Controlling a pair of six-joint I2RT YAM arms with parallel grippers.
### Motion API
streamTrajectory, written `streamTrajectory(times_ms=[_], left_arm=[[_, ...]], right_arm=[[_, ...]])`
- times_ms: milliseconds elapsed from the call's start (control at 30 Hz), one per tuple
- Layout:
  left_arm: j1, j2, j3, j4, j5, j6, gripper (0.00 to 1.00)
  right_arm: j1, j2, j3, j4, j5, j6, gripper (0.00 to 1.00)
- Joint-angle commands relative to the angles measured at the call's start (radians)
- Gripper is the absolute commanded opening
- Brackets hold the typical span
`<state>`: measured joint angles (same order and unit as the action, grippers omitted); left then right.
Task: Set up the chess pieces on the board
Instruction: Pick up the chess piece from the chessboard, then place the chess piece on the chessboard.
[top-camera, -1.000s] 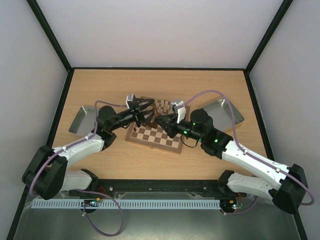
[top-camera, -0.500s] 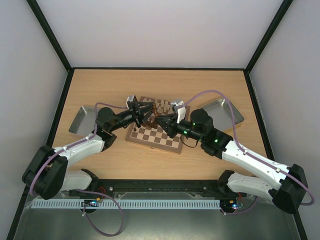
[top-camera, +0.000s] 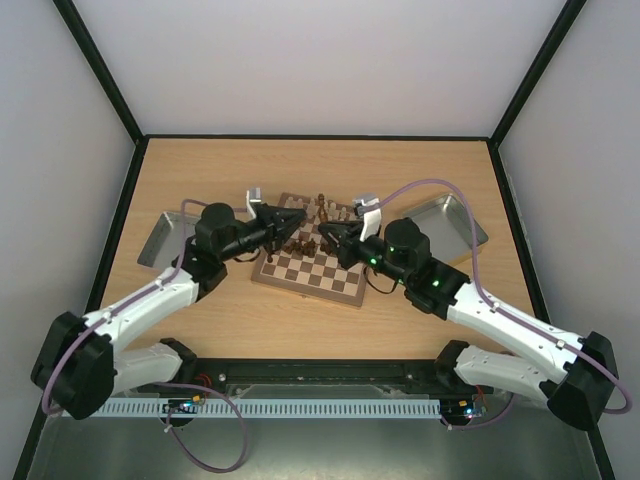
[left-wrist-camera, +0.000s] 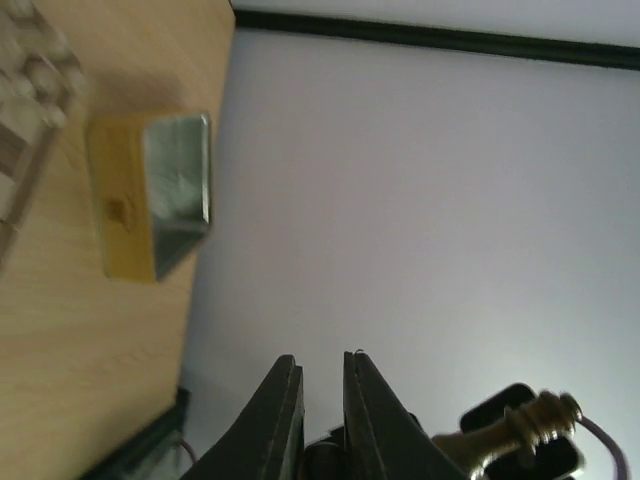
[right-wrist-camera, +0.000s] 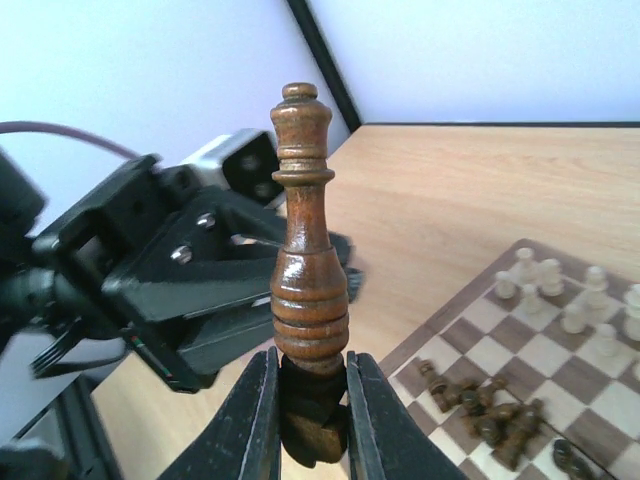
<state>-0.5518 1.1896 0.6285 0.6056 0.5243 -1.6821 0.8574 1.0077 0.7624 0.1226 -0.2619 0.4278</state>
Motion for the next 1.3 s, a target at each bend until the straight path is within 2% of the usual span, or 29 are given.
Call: streamTrajectory(times_ms=[0,100,133,233,367,533,800,1100,1267], left_arm=[[-0.019,-0.083,0.072,-0.394,-0.197,0.416,0.1],[-0.099,-0.107,0.08,-0.556,-0.398,0.633,0.1],[-0.142,-0.108,0.074,-0.587,-0.508,0.693,0.1],[-0.269,-0.076,0.044,-0.629,-0.714,0.82,0.1],[-0.454,0.047,0.04,-0.662,-1.001,0.95,0.09],[-0.506,0.206,0.03,-0.63,-1.156,1.022,0.09],[-0.506,0.305,-0.007,-0.473,-1.197,1.092,0.09],[-0.449,0.355,-0.049,-0.352,-1.092,1.083,0.1],[-0.44,0.361,-0.074,-0.32,-1.063,1.081,0.13]], right_arm=[[-0.002,-0.035,-0.004,-0.017,0.216,0.035,0.11],[-0.001,-0.029,-0.016,-0.033,0.296,0.061,0.11],[-0.001,-0.026,-0.021,-0.031,0.308,0.068,0.11],[-0.001,-0.014,-0.039,-0.021,0.321,0.088,0.11],[-0.001,-0.009,-0.058,-0.014,0.333,0.106,0.11],[-0.002,-0.008,-0.076,-0.01,0.34,0.117,0.11],[-0.002,-0.003,-0.083,-0.006,0.344,0.114,0.11],[-0.001,0.003,-0.081,-0.006,0.348,0.114,0.11],[-0.002,0.006,-0.079,-0.007,0.349,0.114,0.11]])
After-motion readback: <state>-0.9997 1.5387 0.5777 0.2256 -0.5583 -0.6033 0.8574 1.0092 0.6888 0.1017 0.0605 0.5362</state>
